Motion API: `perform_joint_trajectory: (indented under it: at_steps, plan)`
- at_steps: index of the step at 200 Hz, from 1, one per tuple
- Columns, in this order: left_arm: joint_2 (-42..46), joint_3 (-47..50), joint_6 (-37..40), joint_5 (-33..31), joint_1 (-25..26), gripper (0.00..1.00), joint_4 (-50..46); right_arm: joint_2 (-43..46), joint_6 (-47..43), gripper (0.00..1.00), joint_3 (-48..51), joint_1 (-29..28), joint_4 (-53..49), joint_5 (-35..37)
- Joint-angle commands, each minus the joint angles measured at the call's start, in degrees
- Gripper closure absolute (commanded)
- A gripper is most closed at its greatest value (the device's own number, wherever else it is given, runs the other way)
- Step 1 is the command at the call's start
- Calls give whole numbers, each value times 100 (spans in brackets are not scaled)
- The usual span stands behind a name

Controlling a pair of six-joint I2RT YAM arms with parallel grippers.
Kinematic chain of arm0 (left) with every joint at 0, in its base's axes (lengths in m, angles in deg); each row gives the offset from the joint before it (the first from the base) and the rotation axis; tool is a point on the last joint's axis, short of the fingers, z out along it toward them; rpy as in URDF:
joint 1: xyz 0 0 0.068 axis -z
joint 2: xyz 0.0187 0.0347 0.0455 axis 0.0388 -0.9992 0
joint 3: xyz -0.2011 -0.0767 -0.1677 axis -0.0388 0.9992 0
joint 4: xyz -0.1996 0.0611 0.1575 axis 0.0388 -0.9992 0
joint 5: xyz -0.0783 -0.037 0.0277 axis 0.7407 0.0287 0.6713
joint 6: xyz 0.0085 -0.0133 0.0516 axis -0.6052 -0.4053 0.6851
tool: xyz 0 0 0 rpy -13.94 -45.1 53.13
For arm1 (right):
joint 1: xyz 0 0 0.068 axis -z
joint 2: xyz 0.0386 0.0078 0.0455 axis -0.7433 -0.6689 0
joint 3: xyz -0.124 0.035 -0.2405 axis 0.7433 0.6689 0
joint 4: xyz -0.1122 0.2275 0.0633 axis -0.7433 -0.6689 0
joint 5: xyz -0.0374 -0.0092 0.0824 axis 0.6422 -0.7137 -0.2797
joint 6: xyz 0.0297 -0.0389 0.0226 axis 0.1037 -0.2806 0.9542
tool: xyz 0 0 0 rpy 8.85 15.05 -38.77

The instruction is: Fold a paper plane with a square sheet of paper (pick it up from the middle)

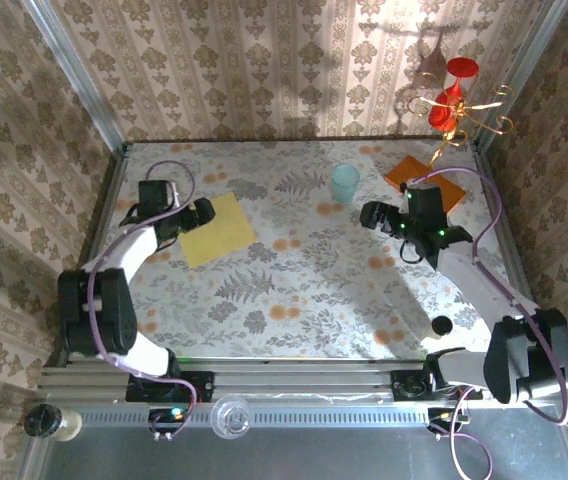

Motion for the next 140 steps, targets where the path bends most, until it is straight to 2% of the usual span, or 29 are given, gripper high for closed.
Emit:
perform_joint_trajectory:
  at_steps: [1,28,67,100,122,140]
  plan:
    - [-493,-678,3,-112,300,0,-919,-458,457,0,-379,-103,-548,-995]
    - [-1198,-1179,-18,-263,492,0,-1207,-1023,543,5,-788,-402,-763,-926]
    - [-1814,-1769,-113,-548,666,10,-1500,-1515,617,24,-1211,-677,-841,-843]
    - [-2081,-1998,-113,-848,836,17,-1714,-1834,652,25,-1466,-847,-911,-755]
    - [-2230,-1991,-78,-770,987,22,-1746,-1975,741,25,-1543,-892,-938,-656]
    - [-2297,-1900,-115,-636,1155,24,-1746,-2042,871,20,-1546,-898,-935,-572]
